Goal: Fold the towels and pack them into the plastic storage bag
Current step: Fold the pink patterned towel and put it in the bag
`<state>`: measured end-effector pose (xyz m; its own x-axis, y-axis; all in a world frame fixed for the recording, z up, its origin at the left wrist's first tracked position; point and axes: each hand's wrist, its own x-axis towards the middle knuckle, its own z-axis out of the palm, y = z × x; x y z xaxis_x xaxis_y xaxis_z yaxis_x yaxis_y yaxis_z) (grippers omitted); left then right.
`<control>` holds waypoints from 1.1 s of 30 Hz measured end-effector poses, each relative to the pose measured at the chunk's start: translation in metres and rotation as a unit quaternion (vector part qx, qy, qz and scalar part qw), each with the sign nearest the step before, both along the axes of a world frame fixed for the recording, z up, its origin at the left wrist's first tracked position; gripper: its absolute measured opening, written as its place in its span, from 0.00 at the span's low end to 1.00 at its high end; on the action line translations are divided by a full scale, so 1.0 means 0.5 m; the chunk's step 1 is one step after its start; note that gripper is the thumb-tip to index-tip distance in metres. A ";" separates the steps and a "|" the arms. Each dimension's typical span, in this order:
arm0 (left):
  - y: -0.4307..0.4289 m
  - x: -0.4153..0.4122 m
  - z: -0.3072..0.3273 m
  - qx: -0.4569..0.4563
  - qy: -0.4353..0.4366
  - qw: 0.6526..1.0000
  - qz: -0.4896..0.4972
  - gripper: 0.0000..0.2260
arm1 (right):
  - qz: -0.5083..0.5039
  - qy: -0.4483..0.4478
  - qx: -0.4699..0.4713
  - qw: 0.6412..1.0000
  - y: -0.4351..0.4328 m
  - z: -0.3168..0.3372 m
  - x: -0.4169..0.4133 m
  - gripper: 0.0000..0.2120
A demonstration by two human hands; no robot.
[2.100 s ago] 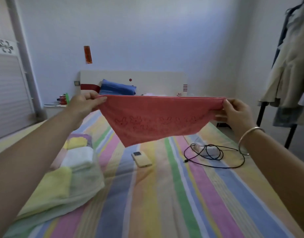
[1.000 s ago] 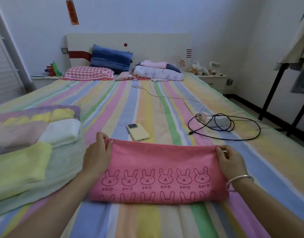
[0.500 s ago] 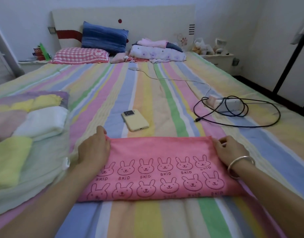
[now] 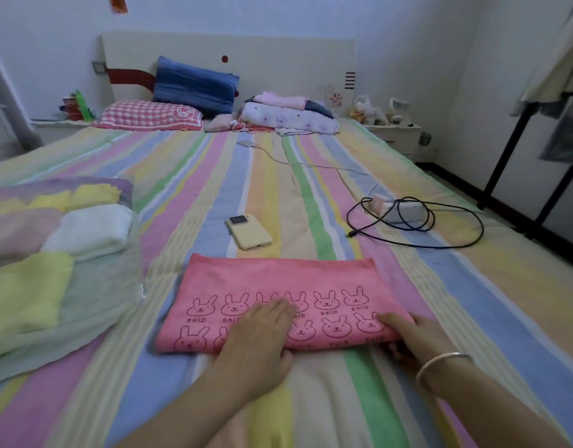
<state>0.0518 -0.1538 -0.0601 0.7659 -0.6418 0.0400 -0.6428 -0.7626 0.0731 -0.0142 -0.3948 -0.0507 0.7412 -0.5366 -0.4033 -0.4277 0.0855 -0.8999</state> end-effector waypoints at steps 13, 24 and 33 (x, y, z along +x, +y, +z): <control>-0.073 -0.182 0.050 0.112 0.081 0.990 0.033 0.41 | -0.161 -0.112 0.274 0.941 0.003 0.074 -0.132 0.01; -0.072 -0.136 0.037 -0.047 0.020 0.995 0.086 0.29 | -0.200 -0.236 0.318 0.896 0.073 0.031 -0.193 0.25; -0.038 -0.089 -0.038 -0.199 0.099 0.968 0.119 0.24 | -0.023 -0.109 -0.136 0.984 0.139 0.080 -0.129 0.08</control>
<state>0.0073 -0.1729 -0.0792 0.9084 -0.4094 0.0849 -0.3950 -0.7735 0.4956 -0.0787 -0.3255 -0.0105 0.7669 -0.6374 -0.0741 -0.2235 -0.1571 -0.9619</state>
